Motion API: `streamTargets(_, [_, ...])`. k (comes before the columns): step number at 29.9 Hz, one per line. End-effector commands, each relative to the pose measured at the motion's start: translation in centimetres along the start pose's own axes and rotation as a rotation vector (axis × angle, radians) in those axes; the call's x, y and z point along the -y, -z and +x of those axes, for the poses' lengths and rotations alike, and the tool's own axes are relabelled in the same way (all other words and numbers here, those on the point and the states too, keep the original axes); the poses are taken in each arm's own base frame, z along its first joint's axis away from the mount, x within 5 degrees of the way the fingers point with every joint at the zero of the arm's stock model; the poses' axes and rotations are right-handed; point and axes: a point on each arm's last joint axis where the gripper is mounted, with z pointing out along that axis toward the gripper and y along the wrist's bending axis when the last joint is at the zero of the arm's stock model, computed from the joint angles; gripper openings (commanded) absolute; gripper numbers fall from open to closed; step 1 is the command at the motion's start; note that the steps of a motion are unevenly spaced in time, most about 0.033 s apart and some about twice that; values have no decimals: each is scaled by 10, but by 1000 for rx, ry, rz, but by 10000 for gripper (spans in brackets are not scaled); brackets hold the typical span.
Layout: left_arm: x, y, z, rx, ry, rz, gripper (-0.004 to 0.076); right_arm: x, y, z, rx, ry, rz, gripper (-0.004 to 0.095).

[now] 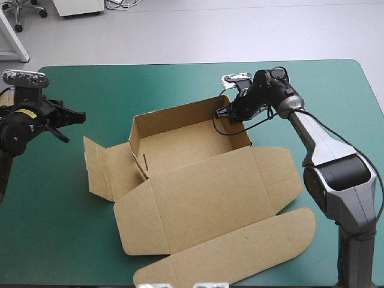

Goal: Fold the box

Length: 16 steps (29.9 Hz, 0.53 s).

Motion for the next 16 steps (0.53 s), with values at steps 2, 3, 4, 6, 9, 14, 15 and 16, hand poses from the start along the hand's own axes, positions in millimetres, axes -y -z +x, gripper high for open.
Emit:
streamTargets(2, [-2,15,-17,124,10,-20,4,-9,35,-5,41,84,-33,78])
streamTargets(3, [-2,15,-17,124,10,-20,4,-11,41,-7,59,90,-45,133])
streamTargets(4, [-2,15,-17,126,10,-21,4,-14,49,-9,78,91,-53,170])
streamTargets(6, [-2,15,-18,131,10,-22,4,-17,63,-13,104,105,-55,270])
streamTargets(9, [-3,16,-18,140,12,-23,4,-20,81,-16,123,121,-54,398])
streamTargets(14, [-3,16,-19,142,11,-23,4,-24,100,-19,151,125,-55,505])
streamTargets(15, [-3,16,-19,142,10,-23,4,-25,103,-18,157,119,-56,505])
streamTargets(16, [-3,16,-19,142,10,-23,4,-25,106,-18,163,120,-53,505])
